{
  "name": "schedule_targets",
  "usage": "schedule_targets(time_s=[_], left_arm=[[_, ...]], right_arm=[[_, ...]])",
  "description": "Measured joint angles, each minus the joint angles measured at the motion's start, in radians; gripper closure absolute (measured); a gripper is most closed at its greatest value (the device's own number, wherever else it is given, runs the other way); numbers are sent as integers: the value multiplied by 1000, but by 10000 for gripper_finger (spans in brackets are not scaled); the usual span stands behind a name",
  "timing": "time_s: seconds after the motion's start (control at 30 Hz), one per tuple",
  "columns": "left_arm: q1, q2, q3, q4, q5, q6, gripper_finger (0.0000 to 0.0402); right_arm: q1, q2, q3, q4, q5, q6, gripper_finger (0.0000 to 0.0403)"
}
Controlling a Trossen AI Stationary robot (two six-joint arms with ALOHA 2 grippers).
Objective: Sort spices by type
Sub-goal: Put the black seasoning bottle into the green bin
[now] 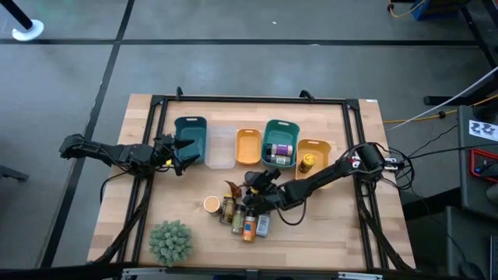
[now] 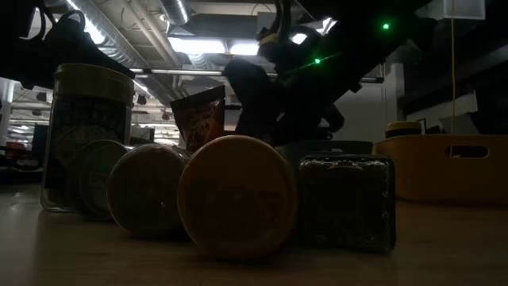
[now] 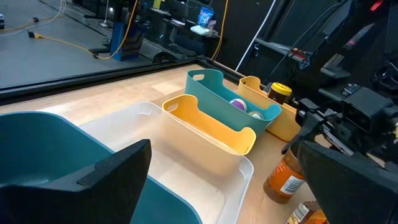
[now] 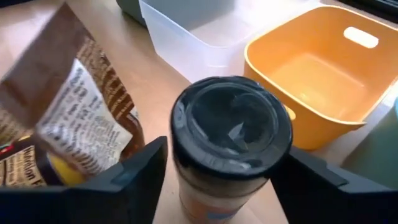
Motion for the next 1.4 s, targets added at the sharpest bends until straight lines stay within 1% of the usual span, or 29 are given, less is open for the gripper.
schedule_targets(time_s=[0.17, 0.27, 0.33, 0.43, 0.53, 0.63, 0.8, 0.87, 1.03, 1.23, 1.3, 1.4], left_arm=[[0, 0, 0, 0, 0, 0, 12], [0, 0, 0, 0, 0, 0, 12], [0, 0, 0, 0, 0, 0, 12], [0, 0, 0, 0, 0, 0, 12], [0, 0, 0, 0, 0, 0, 12], [0, 0, 0, 0, 0, 0, 12], [0, 0, 0, 0, 0, 0, 12], [0, 0, 0, 0, 0, 0, 12], [0, 0, 0, 0, 0, 0, 12], [0, 0, 0, 0, 0, 0, 12], [0, 0, 0, 0, 0, 0, 12], [0, 0, 0, 0, 0, 0, 12]], right_arm=[[-2, 0, 0, 2, -22, -41, 199], [-1, -7, 0, 1, -35, -88, 203], [-1, -22, 0, -9, -79, -111, 203], [-9, -53, 24, -72, -142, -138, 202], [-9, -87, 80, -211, -164, -147, 196], [-9, -108, 162, -399, -165, -178, 199], [-15, -115, 350, -712, -164, -251, 202], [-28, -116, 413, -798, -163, -284, 198], [-93, -117, 504, -961, -161, -371, 199], [-215, -117, 510, -1132, -177, -451, 197], [-263, -118, 510, -1162, -210, -489, 197], [-334, -117, 505, -1140, -266, -567, 196]])
